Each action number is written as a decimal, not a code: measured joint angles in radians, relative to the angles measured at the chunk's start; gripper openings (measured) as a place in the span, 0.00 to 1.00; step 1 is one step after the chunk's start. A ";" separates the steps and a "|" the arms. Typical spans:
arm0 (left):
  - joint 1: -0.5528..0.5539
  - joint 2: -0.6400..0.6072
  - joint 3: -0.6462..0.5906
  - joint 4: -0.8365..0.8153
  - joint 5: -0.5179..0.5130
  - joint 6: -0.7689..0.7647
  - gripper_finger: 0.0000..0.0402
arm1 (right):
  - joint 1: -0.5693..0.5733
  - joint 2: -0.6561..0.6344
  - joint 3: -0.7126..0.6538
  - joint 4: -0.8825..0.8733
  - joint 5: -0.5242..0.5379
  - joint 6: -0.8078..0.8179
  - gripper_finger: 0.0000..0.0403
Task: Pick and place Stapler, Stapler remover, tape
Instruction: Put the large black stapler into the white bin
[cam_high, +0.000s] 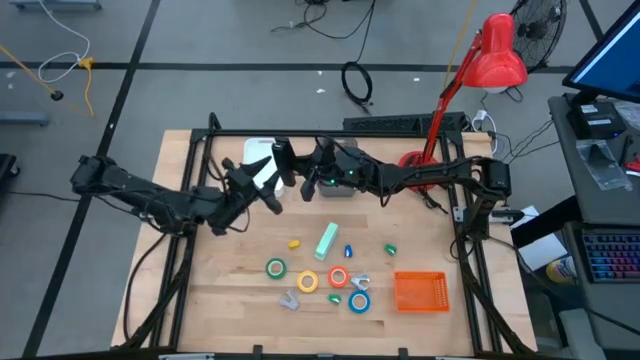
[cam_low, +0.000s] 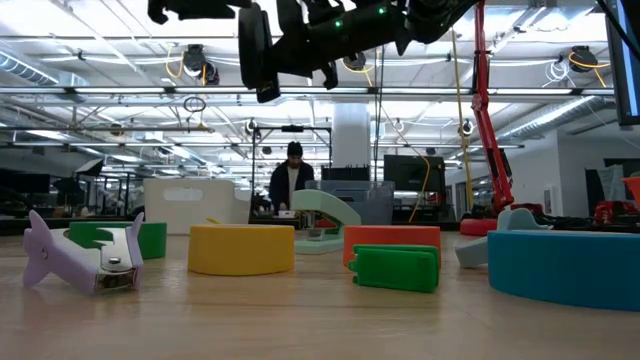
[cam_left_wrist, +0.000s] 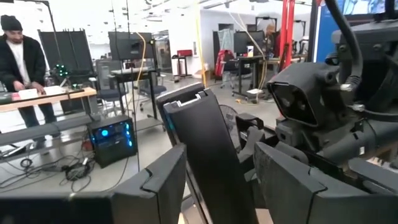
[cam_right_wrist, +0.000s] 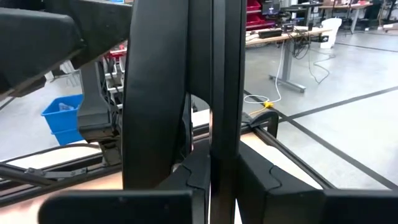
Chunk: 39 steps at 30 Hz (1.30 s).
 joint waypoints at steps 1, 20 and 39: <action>0.003 0.005 0.006 0.000 0.000 0.000 0.47 | 0.000 0.000 0.000 0.000 0.000 -0.002 0.08; 0.094 0.012 0.018 -0.089 0.079 -0.164 0.47 | 0.009 0.000 0.000 0.014 0.049 -0.057 0.08; 0.161 0.017 0.018 -0.148 0.218 -0.263 0.47 | 0.019 0.000 -0.002 0.018 0.073 -0.075 0.08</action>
